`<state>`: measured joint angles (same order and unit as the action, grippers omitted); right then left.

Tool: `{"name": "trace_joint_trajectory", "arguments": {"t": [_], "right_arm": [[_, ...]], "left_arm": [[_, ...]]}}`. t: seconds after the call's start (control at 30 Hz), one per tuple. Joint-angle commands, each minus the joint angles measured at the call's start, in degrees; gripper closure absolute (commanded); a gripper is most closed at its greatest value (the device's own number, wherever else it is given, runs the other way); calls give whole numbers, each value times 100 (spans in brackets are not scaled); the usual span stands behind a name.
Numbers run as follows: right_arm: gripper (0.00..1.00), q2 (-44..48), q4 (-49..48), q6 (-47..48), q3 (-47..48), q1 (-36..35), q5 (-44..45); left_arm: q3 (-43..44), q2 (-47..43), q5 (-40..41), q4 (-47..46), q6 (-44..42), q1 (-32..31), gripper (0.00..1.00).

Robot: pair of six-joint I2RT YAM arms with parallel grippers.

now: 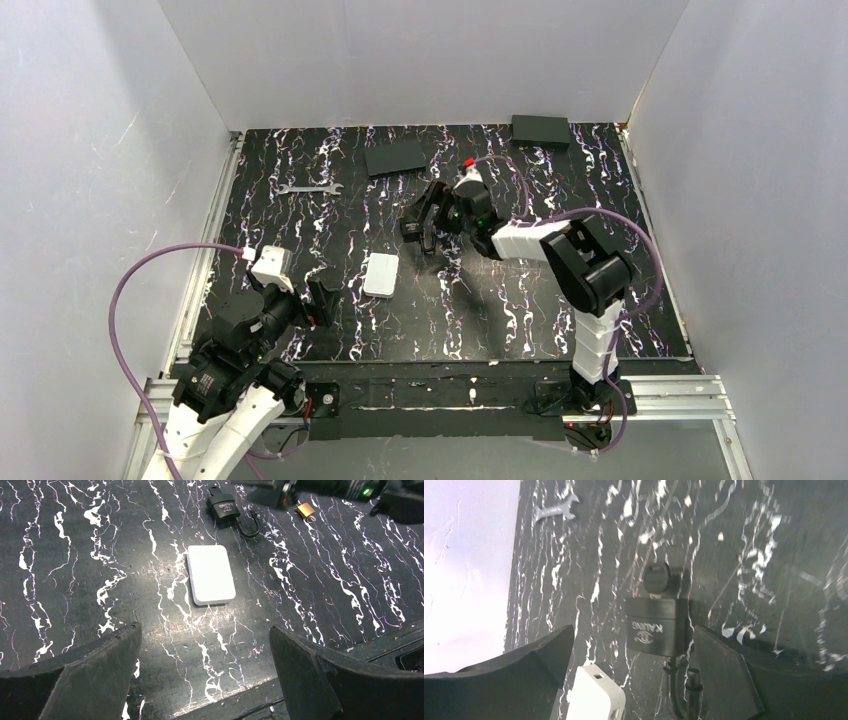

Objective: Unlock with the key

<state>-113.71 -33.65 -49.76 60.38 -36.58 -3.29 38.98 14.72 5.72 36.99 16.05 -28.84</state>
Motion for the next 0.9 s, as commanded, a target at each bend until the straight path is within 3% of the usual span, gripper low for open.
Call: {"name": "trace_joint_trajectory", "arguments": {"t": [0.0,0.2,0.33,0.6,0.87], "right_arm": [[2,972,774,1198,669,92,766],[2,1804,2321,2161,1438,111,1421],[2,2532,2824,2479,1449,124,1853],[2,4476,3213,2127,101,127,2872],[2,6316,3839,1245,-1365,126,3116]], "left_arm": [[-22,-38,159,53,-51,1,2],[-13,-22,159,53,-48,9,2],[-13,-40,222,61,-30,10,2],[-5,55,301,80,3,8,2],[13,189,237,84,3,7,2]]}}
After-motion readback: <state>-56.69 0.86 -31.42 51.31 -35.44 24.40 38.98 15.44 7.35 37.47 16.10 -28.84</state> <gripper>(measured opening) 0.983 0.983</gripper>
